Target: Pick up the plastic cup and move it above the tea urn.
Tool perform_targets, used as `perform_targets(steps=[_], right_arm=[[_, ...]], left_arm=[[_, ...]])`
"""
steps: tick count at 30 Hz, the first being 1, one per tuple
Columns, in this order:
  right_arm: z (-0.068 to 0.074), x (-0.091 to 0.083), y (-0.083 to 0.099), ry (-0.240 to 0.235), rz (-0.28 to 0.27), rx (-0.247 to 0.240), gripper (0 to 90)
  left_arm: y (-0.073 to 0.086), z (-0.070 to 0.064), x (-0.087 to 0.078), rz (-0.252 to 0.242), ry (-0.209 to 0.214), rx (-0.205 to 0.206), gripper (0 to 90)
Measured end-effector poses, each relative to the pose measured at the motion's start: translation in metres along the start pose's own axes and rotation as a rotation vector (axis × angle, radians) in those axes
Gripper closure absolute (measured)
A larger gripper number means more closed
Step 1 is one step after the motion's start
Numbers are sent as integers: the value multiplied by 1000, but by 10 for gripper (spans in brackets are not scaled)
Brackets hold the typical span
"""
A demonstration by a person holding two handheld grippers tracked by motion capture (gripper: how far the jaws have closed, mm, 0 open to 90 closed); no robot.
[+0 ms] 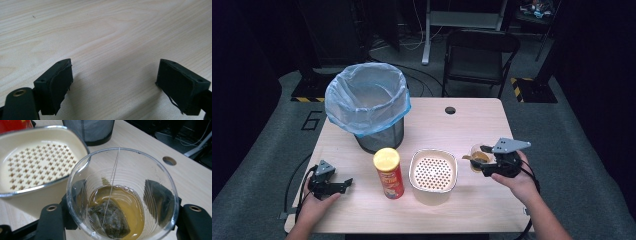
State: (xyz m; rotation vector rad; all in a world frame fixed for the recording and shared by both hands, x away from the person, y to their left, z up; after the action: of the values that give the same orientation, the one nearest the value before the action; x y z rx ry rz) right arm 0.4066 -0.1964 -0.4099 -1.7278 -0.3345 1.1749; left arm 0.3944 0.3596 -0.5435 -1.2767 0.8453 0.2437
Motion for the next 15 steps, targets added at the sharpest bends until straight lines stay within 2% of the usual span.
perform_targets(steps=[7, 12, 15], right_arm=[[-18, 1, -31, -20, -12, -11, 351], [-26, 7, -50, -23, -26, -40, 351], [-27, 15, -60, -26, -16, -75, 351]], left_arm=[[0, 0, 0, 1, 0, 1, 133], [0, 0, 0, -3, -1, -2, 133], [0, 0, 0, -3, -1, -1, 133]])
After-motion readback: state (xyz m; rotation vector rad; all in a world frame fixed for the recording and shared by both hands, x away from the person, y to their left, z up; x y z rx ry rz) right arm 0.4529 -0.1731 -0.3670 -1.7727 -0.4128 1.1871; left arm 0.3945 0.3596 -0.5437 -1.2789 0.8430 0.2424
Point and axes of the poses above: each handheld gripper's, and its own axes: x roughly forward along the jaws, y roughly out of its underside, z roughly to its left, the point moved 2 cm from there along x, roughly forward along the jaws, and after that the axes turned 5 degrees about -y, right-handed, at the moved point
